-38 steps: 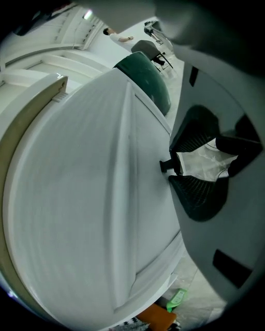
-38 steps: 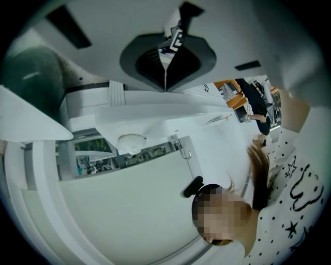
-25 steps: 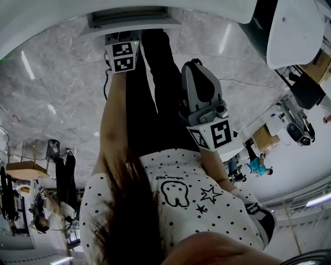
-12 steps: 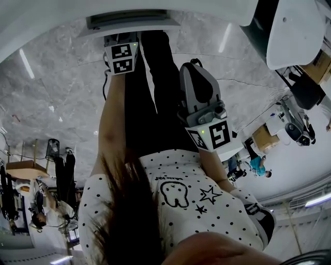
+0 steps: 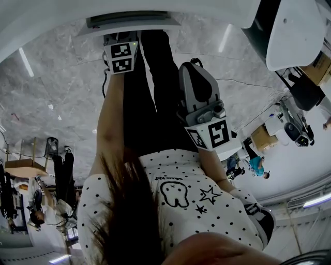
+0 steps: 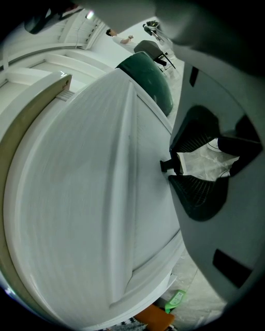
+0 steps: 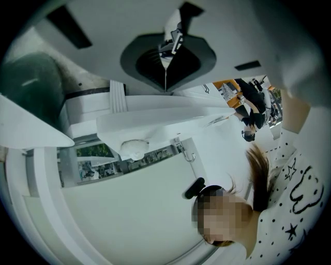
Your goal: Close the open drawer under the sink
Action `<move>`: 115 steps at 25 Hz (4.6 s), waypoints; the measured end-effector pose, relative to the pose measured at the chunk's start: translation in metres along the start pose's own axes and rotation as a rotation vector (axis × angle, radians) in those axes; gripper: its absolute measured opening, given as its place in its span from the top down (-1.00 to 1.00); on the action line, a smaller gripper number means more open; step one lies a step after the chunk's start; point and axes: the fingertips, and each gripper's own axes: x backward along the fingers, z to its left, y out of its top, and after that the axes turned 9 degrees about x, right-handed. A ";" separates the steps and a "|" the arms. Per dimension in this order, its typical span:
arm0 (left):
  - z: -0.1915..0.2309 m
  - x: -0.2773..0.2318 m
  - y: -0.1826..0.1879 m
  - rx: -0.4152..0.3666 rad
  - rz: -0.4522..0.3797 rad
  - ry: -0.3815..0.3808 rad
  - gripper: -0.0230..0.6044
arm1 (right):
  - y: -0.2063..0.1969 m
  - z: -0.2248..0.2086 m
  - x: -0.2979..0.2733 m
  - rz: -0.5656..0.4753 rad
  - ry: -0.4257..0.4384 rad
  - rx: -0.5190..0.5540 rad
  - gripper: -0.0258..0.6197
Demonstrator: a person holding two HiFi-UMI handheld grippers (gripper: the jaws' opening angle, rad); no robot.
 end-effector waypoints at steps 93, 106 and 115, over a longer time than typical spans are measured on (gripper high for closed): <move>0.005 -0.031 0.055 0.045 -0.071 0.031 0.49 | -0.013 -0.014 -0.005 0.034 -0.043 -0.041 0.87; 0.005 -0.028 0.057 0.050 -0.078 0.037 0.49 | -0.014 -0.012 -0.004 0.040 -0.033 -0.041 0.87; 0.006 -0.036 0.070 0.045 -0.095 0.038 0.49 | -0.014 -0.015 -0.005 0.041 -0.032 -0.044 0.87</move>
